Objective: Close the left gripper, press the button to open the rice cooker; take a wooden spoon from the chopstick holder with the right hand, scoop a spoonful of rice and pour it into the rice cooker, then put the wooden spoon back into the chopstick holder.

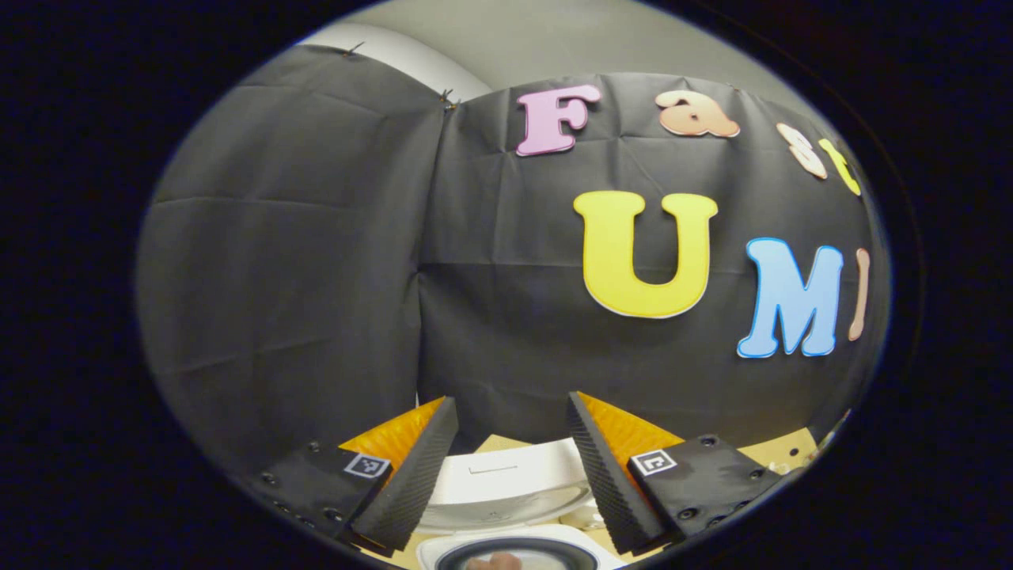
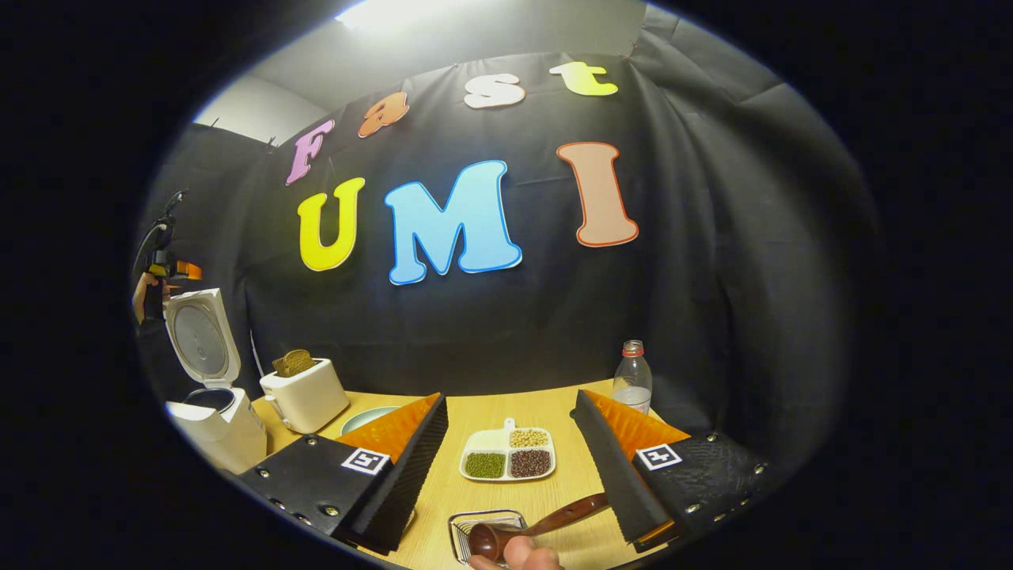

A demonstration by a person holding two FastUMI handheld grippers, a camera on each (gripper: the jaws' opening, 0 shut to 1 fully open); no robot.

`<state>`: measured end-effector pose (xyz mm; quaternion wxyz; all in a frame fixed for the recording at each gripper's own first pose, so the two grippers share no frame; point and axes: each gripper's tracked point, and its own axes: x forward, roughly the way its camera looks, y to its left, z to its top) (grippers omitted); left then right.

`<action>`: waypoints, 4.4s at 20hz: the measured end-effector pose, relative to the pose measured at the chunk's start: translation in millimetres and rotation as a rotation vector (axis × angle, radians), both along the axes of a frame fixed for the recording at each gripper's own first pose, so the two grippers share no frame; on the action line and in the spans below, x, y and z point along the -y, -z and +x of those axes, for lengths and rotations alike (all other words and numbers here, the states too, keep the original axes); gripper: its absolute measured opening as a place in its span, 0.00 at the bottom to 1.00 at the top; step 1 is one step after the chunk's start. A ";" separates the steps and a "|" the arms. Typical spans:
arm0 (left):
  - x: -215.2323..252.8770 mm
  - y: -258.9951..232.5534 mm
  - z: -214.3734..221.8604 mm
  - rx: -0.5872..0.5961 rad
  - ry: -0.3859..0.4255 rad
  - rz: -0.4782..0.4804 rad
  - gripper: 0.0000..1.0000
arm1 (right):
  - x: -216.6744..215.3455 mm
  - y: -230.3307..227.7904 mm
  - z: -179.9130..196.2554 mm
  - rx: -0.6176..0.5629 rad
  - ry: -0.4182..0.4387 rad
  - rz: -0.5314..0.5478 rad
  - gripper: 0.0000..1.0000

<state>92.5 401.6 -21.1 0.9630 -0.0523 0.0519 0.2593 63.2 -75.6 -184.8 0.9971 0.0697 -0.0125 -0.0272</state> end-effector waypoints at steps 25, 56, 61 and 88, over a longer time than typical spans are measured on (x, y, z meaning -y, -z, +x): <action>163.3 119.7 -133.3 0.077 0.038 0.112 0.84 | -16.3 11.0 -16.9 0.004 -0.100 0.061 0.98; 202.9 230.8 -159.3 0.049 0.005 0.041 0.95 | -16.0 35.6 -15.1 -0.036 -0.120 0.116 0.97; 211.1 173.2 -152.7 0.127 0.048 0.103 0.95 | -11.0 6.7 -14.8 0.009 -0.091 0.063 0.97; 334.2 -26.1 -58.8 0.247 0.408 0.146 0.91 | -73.4 -152.7 35.1 0.004 -0.165 -0.107 0.97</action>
